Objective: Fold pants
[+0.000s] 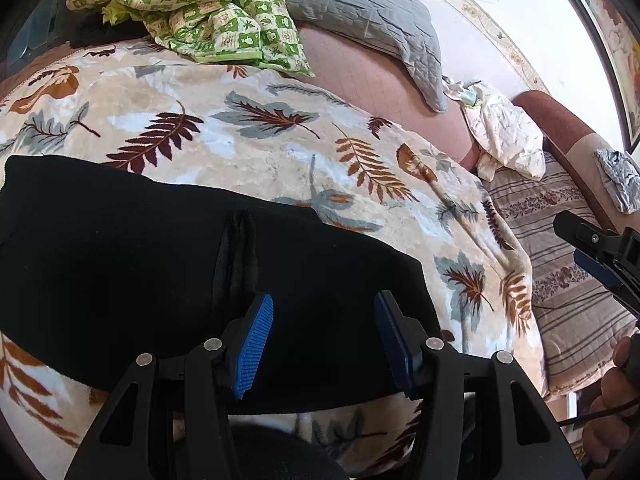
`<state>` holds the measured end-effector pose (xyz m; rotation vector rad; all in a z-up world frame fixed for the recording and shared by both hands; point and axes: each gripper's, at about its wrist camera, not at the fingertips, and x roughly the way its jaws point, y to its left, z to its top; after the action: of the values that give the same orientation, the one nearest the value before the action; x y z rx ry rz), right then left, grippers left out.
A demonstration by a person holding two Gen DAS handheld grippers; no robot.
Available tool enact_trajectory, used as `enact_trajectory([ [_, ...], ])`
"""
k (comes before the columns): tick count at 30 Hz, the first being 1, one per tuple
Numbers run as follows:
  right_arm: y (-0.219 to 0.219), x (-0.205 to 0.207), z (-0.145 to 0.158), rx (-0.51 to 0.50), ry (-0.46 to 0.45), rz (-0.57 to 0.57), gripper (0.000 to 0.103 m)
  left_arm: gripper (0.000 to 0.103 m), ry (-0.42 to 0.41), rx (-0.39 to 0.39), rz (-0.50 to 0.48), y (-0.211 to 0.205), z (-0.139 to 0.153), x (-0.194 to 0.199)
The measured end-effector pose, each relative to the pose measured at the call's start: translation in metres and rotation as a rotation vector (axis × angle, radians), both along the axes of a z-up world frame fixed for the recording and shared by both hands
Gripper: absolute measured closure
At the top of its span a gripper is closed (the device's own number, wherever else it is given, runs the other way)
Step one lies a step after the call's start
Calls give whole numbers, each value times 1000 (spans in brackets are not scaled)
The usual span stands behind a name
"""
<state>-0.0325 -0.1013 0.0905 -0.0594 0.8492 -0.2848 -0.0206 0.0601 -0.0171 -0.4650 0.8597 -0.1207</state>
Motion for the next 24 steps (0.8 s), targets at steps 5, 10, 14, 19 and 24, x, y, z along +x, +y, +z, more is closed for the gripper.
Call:
enact_trajectory([
  [5, -3, 0, 1, 11, -4, 1, 25, 51, 1, -5, 1, 0, -1, -1],
  [10, 0, -1, 3, 15, -9, 9, 25, 51, 2, -6, 2, 1, -1, 0],
  [14, 1, -2, 3, 17, -9, 9, 25, 51, 2, -7, 2, 1, -1, -1],
  [19, 1, -1, 4, 19, -8, 13, 25, 51, 4, -6, 3, 1, -1, -1],
  [24, 1, -1, 3, 17, -2, 12, 25, 51, -5, -23, 12, 3, -1, -4],
])
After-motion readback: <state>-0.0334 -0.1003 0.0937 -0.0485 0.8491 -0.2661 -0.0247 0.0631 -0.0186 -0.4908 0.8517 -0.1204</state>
